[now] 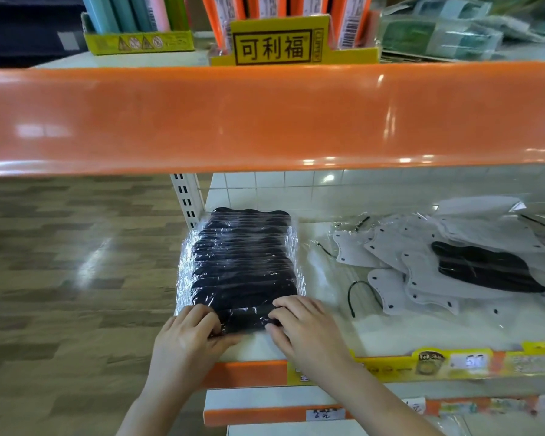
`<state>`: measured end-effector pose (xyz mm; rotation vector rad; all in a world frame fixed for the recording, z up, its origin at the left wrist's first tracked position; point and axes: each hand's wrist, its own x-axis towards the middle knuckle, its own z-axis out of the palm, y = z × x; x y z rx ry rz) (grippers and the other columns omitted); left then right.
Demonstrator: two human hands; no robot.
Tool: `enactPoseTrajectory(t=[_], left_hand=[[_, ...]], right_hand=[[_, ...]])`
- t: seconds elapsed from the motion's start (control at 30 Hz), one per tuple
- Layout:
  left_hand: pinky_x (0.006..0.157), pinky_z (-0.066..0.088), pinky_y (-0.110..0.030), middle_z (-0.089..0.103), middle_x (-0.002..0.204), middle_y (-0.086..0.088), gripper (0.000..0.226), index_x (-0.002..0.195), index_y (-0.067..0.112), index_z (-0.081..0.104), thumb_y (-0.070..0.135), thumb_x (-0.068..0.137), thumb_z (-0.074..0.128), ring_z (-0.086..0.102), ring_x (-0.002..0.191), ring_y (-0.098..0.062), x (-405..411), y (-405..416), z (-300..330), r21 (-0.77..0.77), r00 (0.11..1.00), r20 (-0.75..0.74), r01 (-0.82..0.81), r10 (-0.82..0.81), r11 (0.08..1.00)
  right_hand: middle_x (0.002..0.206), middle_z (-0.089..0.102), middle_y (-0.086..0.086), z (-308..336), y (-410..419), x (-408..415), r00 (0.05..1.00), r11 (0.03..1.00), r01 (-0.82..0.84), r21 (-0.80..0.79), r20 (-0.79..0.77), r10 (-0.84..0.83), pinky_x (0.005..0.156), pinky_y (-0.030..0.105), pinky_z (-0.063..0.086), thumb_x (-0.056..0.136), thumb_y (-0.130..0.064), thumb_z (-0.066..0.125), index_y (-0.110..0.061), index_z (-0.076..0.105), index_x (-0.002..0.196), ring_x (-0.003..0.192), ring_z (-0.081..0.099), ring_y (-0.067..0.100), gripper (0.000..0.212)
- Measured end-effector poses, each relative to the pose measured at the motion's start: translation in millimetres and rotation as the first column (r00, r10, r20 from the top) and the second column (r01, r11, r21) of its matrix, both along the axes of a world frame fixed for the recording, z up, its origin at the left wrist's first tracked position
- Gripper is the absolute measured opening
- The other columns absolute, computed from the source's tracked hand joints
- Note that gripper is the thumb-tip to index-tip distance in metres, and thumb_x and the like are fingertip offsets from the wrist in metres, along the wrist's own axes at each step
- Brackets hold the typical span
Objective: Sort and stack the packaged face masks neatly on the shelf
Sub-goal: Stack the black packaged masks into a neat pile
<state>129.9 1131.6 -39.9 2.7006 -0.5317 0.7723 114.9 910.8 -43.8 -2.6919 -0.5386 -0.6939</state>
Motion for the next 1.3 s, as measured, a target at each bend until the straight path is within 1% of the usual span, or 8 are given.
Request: enactPoseTrajectory(t=[0.2, 0.33, 0.6, 0.87, 1.0, 1.13, 1.23, 1.3], left_hand=[[0.06, 0.048, -0.031, 0.064, 0.085, 0.003, 0.059, 0.075, 0.016, 0.069, 0.054, 0.097, 0.031, 0.061, 0.075, -0.02, -4.6, -17.3, 0.8, -0.009, 1.0, 0.018, -0.019, 0.02, 1.0], [0.062, 0.049, -0.035, 0.065, 0.088, -0.001, 0.034, 0.082, 0.012, 0.071, 0.033, 0.087, 0.045, 0.063, 0.077, -0.026, -2.0, -40.5, 2.2, -0.014, 1.0, 0.01, -0.025, 0.025, 1.0], [0.061, 0.049, -0.034, 0.067, 0.084, 0.003, 0.025, 0.085, 0.014, 0.07, 0.018, 0.08, 0.046, 0.063, 0.077, -0.022, 3.2, -141.3, 16.2, -0.053, 0.991, -0.03, 0.127, -0.129, 0.99], [0.063, 0.052, -0.032, 0.067, 0.086, 0.005, 0.025, 0.085, 0.021, 0.067, 0.023, 0.078, 0.043, 0.065, 0.079, -0.02, 8.1, -264.4, 24.5, -0.05, 0.95, -0.132, 0.279, -0.284, 0.959], [0.06, 0.051, -0.028, 0.066, 0.089, 0.008, 0.024, 0.087, 0.024, 0.069, 0.024, 0.077, 0.047, 0.065, 0.083, -0.016, 5.7, -316.4, 30.5, -0.005, 0.938, -0.161, 0.311, -0.308, 0.95], [0.068, 0.051, -0.032, 0.064, 0.096, 0.003, 0.033, 0.094, 0.019, 0.067, 0.024, 0.077, 0.038, 0.062, 0.088, -0.021, 8.8, -358.0, 24.5, 0.003, 0.909, -0.18, 0.382, -0.375, 0.924], [0.069, 0.053, -0.034, 0.066, 0.1, 0.0, 0.026, 0.095, 0.017, 0.067, 0.02, 0.072, 0.057, 0.065, 0.092, -0.023, 12.3, -384.4, 20.6, 0.045, 0.914, -0.176, 0.379, -0.366, 0.924], [0.073, 0.055, -0.036, 0.067, 0.105, -0.005, 0.045, 0.099, 0.014, 0.069, 0.012, 0.056, 0.081, 0.066, 0.097, -0.025, 11.1, -399.4, 19.0, 0.075, 0.914, -0.235, 0.356, -0.33, 0.932]], right_hand=[[0.108, 0.063, -0.01, 3.4, 0.1, -1.6, 0.998, 1.0, -0.016, -0.005, -0.062, 0.015, 0.088, 0.027, 0.047, 0.092, -0.035, 0.043, -0.027, 0.07, 0.093, 0.102, 0.056, 0.008, 0.028], [0.11, 0.061, -0.011, 10.5, -6.6, -2.4, 0.998, 0.999, -0.011, 0.046, -0.066, 0.014, 0.092, 0.021, 0.037, 0.09, -0.029, 0.044, -0.028, 0.069, 0.098, 0.104, 0.054, 0.007, 0.027], [0.103, 0.063, -0.005, 22.9, -86.4, -2.4, 0.989, 0.988, 0.145, 0.052, -0.026, -0.144, 0.078, 0.03, 0.05, 0.082, -0.024, 0.044, -0.021, 0.069, 0.094, 0.093, 0.061, 0.015, 0.028], [0.097, 0.065, 0.0, 29.9, -194.8, -16.9, 0.918, 0.922, 0.387, -0.024, -0.089, -0.387, 0.067, 0.032, 0.053, 0.074, -0.03, 0.043, -0.018, 0.069, 0.097, 0.085, 0.065, 0.022, 0.037], [0.099, 0.064, 0.005, 27.2, -248.2, -22.9, 0.876, 0.884, 0.466, -0.042, -0.118, -0.468, 0.068, 0.035, 0.054, 0.063, -0.02, 0.068, -0.012, 0.067, 0.095, 0.088, 0.065, 0.027, 0.033], [0.1, 0.065, 0.006, 23.5, -286.5, -23.5, 0.84, 0.845, 0.534, -0.037, -0.095, -0.535, 0.076, 0.036, 0.054, 0.064, -0.023, 0.055, -0.013, 0.068, 0.095, 0.089, 0.065, 0.027, 0.035], [0.108, 0.067, 0.01, 17.8, -305.9, -23.2, 0.796, 0.816, 0.564, -0.127, -0.178, -0.578, 0.082, 0.045, 0.055, 0.046, -0.03, 0.086, -0.012, 0.069, 0.101, 0.098, 0.066, 0.028, 0.06], [0.11, 0.068, 0.01, 13.3, -313.8, -24.0, 0.768, 0.802, 0.576, -0.158, -0.232, -0.597, 0.082, 0.047, 0.055, 0.041, -0.04, 0.09, -0.013, 0.07, 0.104, 0.102, 0.067, 0.026, 0.072]])
